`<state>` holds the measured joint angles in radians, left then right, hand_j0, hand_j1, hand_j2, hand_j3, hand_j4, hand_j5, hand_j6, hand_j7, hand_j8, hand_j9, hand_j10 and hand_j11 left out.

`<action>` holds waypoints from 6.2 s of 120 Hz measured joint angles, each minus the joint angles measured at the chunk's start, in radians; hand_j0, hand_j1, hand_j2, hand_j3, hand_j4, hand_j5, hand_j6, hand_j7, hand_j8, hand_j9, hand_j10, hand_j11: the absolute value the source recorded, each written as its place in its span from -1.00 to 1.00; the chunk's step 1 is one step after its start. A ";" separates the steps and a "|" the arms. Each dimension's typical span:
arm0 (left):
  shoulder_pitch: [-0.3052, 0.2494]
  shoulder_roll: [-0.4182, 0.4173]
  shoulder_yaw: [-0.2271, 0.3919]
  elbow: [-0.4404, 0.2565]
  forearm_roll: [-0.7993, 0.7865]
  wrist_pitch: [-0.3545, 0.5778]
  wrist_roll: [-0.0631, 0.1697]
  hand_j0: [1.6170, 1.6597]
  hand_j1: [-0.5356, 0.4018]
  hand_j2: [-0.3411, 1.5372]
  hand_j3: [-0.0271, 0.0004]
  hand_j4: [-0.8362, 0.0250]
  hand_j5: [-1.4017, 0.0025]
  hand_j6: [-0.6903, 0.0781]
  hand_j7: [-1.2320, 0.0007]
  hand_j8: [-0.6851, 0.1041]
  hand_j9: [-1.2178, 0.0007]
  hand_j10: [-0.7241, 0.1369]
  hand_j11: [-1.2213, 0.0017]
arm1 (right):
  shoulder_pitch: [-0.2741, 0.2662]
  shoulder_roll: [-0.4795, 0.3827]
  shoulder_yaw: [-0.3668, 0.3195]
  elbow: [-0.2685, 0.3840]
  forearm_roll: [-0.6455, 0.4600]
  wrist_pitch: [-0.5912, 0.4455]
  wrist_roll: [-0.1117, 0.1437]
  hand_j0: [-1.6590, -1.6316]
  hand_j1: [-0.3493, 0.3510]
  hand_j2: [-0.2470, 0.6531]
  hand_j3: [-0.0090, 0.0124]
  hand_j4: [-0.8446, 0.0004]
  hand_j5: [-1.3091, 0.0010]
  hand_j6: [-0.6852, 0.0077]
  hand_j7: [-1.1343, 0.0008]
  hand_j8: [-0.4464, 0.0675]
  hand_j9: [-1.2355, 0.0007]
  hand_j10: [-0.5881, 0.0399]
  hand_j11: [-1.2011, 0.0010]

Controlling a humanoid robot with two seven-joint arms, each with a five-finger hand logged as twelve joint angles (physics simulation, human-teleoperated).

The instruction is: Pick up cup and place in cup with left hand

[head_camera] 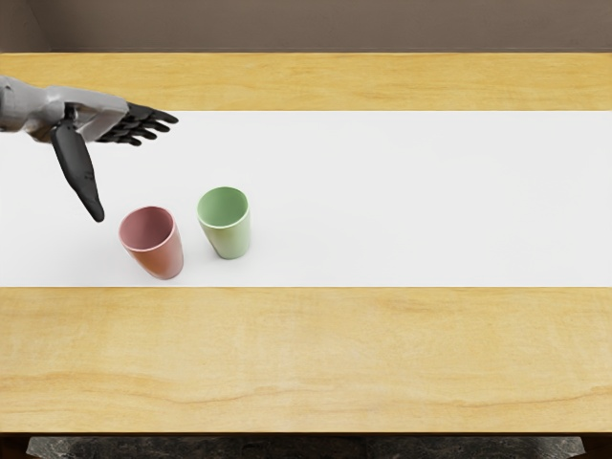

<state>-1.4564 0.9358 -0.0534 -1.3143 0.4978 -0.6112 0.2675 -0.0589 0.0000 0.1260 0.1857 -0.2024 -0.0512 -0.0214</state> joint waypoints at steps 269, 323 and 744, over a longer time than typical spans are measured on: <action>0.122 -0.434 0.065 -0.201 0.592 0.519 0.343 0.92 0.47 -0.60 0.97 0.55 0.69 0.36 0.65 0.31 0.65 0.30 0.65 | 0.010 0.000 0.002 -0.008 -0.002 -0.012 0.011 -0.93 -0.92 -0.46 -0.16 0.94 0.95 0.91 0.94 0.64 0.95 0.80 0.95; 0.132 -0.452 0.067 -0.203 0.620 0.520 0.344 0.92 -0.07 -0.53 0.97 0.17 0.38 -0.07 0.30 -0.08 0.29 -0.09 0.29 | 0.009 0.000 0.001 -0.008 -0.002 -0.012 0.011 -0.93 -0.92 -0.46 -0.16 0.94 0.95 0.91 0.94 0.64 0.95 0.80 0.95; 0.071 0.045 -0.253 -0.403 0.305 0.095 0.344 0.80 -0.22 -0.39 0.97 -0.06 0.12 -0.05 0.00 0.13 -0.02 -0.16 0.01 | 0.010 0.000 0.007 -0.003 0.000 -0.009 0.009 -0.93 -0.92 -0.46 -0.16 0.94 0.95 0.91 0.94 0.64 0.95 0.80 0.95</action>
<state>-1.3854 0.9806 -0.3068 -1.7169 0.8028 -0.5158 0.6112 -0.0491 0.0000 0.1327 0.1827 -0.2025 -0.0598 -0.0124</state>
